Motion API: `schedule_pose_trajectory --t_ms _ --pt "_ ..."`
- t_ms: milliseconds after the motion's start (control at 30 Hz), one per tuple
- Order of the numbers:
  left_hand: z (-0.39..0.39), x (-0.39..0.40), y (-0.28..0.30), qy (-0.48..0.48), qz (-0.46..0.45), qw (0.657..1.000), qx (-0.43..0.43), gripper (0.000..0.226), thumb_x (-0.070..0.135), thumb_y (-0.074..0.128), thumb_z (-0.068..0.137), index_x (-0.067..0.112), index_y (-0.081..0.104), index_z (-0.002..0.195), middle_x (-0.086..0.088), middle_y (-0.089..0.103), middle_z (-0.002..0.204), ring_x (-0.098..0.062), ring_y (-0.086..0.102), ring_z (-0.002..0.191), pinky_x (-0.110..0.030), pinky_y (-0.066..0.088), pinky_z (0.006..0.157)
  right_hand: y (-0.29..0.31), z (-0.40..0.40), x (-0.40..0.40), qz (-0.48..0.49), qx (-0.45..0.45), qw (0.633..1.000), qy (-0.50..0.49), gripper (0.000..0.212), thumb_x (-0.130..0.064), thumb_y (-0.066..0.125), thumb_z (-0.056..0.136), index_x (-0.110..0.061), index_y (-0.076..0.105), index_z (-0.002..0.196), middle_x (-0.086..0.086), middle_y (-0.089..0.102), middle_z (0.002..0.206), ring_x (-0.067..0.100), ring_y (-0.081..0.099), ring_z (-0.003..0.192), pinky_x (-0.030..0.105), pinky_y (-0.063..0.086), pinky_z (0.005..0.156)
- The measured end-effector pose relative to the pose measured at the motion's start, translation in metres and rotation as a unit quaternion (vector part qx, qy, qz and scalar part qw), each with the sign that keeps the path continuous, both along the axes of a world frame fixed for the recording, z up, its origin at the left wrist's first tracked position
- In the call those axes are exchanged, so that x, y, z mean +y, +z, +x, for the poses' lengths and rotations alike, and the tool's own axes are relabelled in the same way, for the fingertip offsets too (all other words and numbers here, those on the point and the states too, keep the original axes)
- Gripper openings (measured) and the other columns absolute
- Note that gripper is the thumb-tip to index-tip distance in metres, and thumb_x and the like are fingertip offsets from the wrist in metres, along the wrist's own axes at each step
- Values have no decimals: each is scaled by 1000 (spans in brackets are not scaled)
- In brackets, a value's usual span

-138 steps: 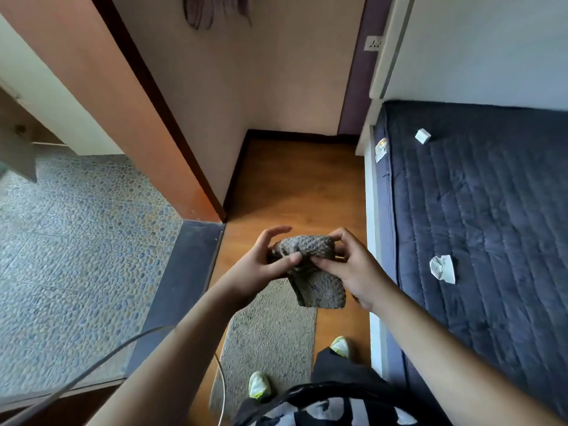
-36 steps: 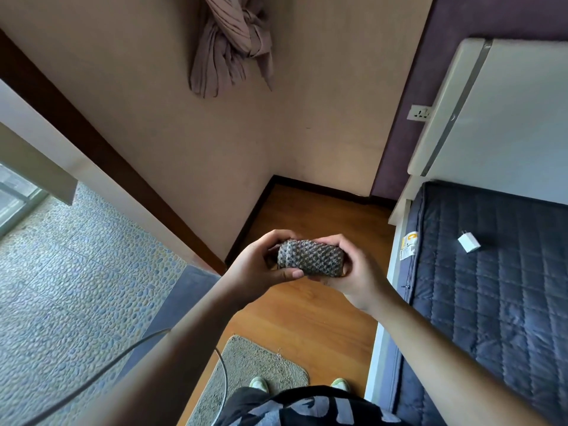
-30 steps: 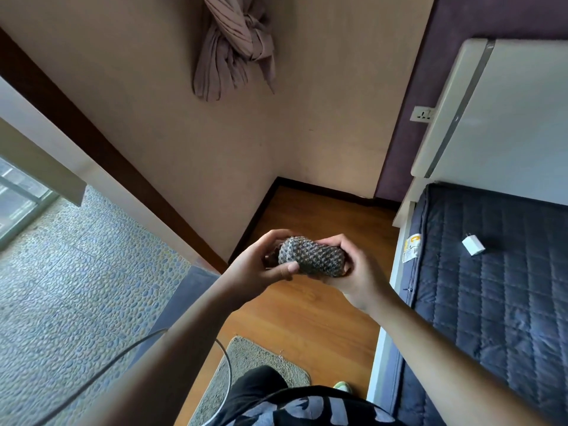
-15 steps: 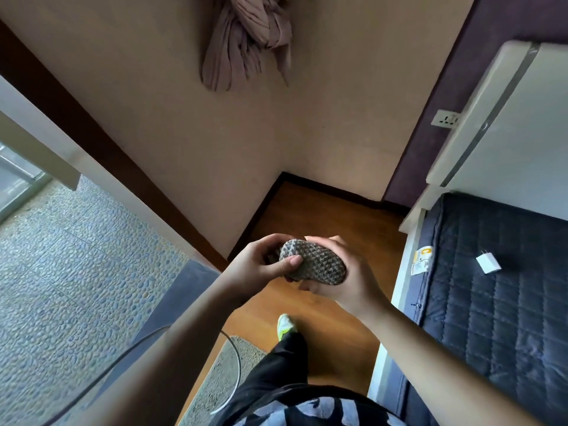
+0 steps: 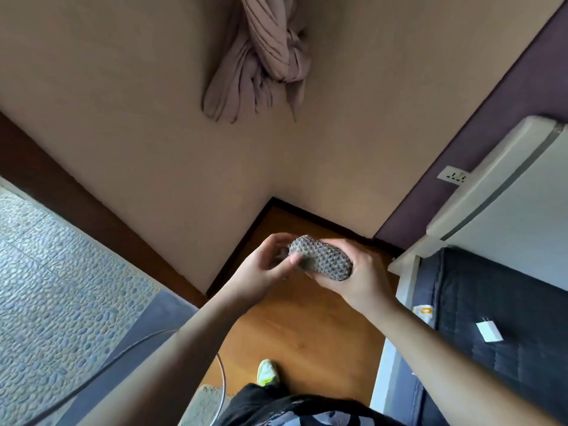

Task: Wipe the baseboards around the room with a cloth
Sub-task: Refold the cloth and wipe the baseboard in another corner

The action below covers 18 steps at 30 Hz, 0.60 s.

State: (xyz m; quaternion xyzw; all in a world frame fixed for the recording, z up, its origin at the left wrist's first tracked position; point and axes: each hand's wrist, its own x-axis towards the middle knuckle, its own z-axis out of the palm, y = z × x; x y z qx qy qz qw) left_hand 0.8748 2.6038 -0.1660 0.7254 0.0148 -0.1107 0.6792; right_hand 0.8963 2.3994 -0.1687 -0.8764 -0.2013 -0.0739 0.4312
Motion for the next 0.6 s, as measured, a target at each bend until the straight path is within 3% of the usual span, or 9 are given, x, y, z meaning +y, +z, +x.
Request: schedule_pose_trajectory --t_ms 167,333,467,600 --pt "41 7 -1 57 35 998 1 28 39 50 100 25 62 120 9 69 98 -4 64 82 -35 56 82 -5 37 5 19 11 999 -34 56 -30 94 61 -17 70 111 -11 71 102 0 64 92 5 46 79" --pt "80 5 -25 156 256 954 -18 21 43 49 101 35 57 119 17 65 105 8 59 91 -10 44 77 -9 89 -6 60 40 997 -29 53 -39 89 64 -20 70 109 -15 71 101 0 67 92 18 54 80" --pt "109 -5 -48 168 352 920 -26 34 46 47 100 33 51 131 13 60 119 -7 58 105 -26 47 85 -24 135 -25 76 66 995 -8 49 -37 89 66 -25 68 110 -17 70 102 -2 66 94 17 54 81" --pt "145 -20 -65 161 463 872 14 41 46 42 102 32 45 140 9 51 141 -17 50 128 -38 40 106 -45 188 -46 111 141 984 -3 45 -40 86 68 -27 67 106 -15 71 100 1 67 93 21 56 79"
